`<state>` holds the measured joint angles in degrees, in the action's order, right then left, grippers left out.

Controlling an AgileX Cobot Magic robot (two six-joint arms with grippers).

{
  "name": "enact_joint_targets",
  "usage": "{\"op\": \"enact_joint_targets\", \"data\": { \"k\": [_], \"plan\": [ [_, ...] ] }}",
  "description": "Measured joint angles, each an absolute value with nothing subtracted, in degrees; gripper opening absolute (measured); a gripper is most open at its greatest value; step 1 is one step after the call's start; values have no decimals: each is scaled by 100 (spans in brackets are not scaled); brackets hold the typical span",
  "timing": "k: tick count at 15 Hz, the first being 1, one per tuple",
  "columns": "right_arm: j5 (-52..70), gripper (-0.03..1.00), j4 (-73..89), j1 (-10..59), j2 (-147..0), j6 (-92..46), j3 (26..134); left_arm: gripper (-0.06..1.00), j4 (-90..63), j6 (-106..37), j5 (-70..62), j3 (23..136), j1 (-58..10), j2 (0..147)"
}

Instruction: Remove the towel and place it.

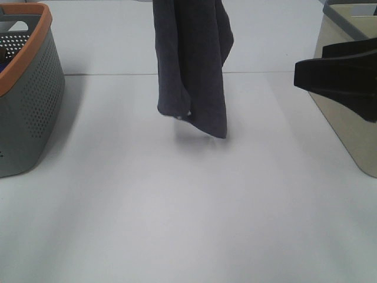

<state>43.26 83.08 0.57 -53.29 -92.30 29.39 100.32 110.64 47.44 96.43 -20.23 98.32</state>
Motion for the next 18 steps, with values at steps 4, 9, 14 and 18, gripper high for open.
{"op": "enact_joint_targets", "data": {
  "k": [4, 9, 14, 18],
  "plan": [
    [3604, 68, 9076, 1134, -6136, -10399, 2939, 0, 10038, 11178, 4446, 9270, -2023, 9838],
    [2406, 68, 9895, 2573, -7993, -11935, 3380, 0, 10032, 11196, 4618, 9270, -2023, 9838],
    [2750, 68, 9952, 2601, -9339, -11751, 4435, 0, 10032, 11196, 4624, 9270, -2023, 9838],
    [2836, 68, 9969, 2601, -10044, -11574, 5111, 0, 10032, 11196, 4624, 9270, -2023, 9838]
  ]
}}
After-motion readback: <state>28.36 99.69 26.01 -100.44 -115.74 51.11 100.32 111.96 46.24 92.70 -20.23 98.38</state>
